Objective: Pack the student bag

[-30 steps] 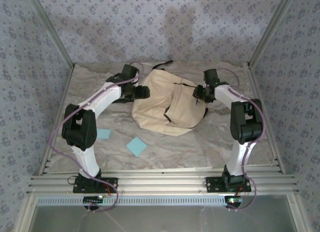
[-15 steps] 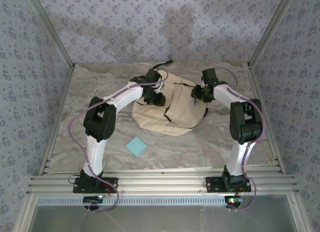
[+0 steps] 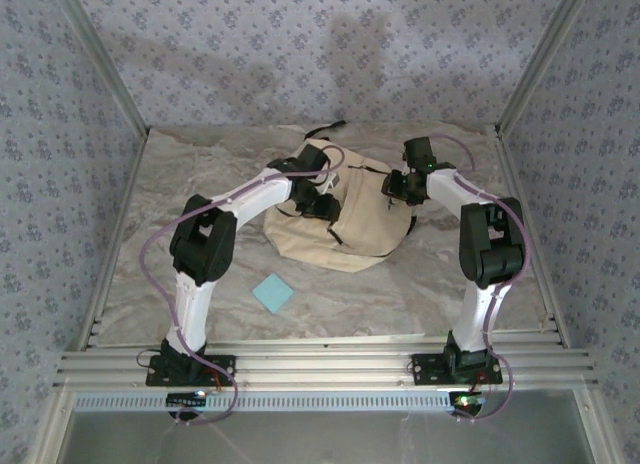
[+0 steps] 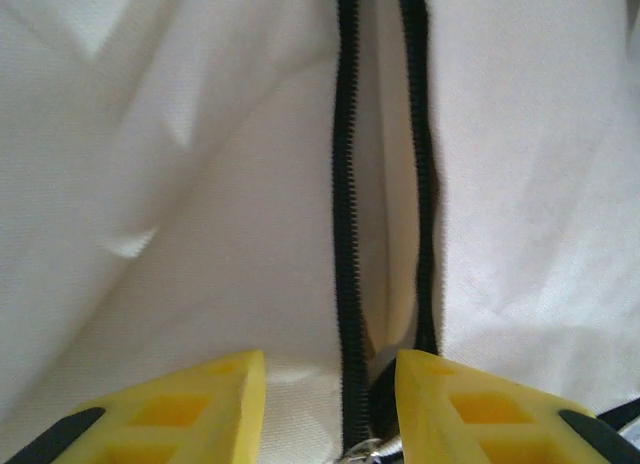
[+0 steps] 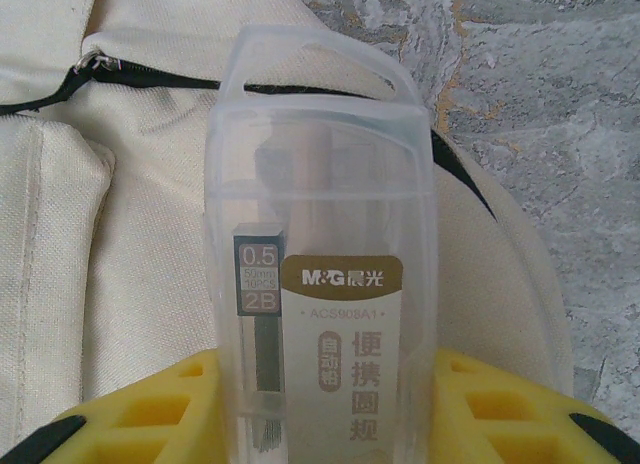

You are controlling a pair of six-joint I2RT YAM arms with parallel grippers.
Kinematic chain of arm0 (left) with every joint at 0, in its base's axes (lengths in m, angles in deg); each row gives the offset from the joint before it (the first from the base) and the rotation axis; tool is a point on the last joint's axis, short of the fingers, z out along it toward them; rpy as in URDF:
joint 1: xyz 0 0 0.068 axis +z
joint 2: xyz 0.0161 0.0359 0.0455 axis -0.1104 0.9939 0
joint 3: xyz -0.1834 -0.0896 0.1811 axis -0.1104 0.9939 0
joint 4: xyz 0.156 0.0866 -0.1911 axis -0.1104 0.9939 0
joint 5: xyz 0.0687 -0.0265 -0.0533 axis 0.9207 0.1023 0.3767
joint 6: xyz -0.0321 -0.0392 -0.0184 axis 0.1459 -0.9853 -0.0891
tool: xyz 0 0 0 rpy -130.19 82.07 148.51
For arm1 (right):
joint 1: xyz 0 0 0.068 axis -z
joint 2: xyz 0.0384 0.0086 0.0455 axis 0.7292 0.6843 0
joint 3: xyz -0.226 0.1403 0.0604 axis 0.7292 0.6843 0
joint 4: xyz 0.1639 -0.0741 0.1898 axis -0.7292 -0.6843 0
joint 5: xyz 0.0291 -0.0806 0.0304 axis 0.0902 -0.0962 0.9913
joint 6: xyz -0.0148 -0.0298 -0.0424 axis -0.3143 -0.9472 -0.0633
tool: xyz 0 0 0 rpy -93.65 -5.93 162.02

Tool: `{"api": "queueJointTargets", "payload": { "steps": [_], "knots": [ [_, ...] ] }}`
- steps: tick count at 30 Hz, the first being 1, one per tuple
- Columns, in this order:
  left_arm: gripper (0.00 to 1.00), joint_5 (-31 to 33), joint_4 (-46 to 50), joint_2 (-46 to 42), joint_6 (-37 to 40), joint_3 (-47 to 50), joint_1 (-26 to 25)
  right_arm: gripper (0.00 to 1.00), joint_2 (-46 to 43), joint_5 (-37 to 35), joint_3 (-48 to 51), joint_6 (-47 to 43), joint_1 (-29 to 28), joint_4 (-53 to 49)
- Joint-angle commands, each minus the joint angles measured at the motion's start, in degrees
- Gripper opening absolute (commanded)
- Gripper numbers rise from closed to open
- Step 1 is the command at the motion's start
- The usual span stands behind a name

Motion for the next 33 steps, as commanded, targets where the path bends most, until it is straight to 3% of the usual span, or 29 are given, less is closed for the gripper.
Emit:
{"api": "queueJointTargets", "payload": {
  "steps": [1, 10, 17, 23, 28, 33],
  "knots": [
    [0.41, -0.9, 0.6, 1.4, 0.6, -1.6, -1.1, 0.43, 0.5, 1.0, 0.0, -0.8, -0.5, -0.8],
    [0.44, 12.6, 5.9, 6.8, 2.1, -7.2, -2.9, 0.42, 0.6, 1.4, 0.0, -0.8, -0.5, -0.6],
    [0.39, 13.2, 7.2, 9.4, 2.0, -10.8, -3.4, 0.42, 0.4, 1.2, 0.3, -0.8, -0.3, -0.6],
    [0.00, 10.1, 8.1, 7.8, 1.1, -11.3, -3.5, 0.42, 0.5, 1.0, 0.3, -0.9, -0.2, -0.6],
    [0.00, 10.6, 6.6, 0.4, -0.4, -10.0, -3.4, 0.42, 0.4, 0.7, 0.1, -0.6, 0.2, -0.9],
    [0.00, 11.7, -4.3, -11.1, -3.5, -1.0, -2.3, 0.42, -0.1, 1.0, 0.0, -0.2, 0.5, -0.9]
  ]
}}
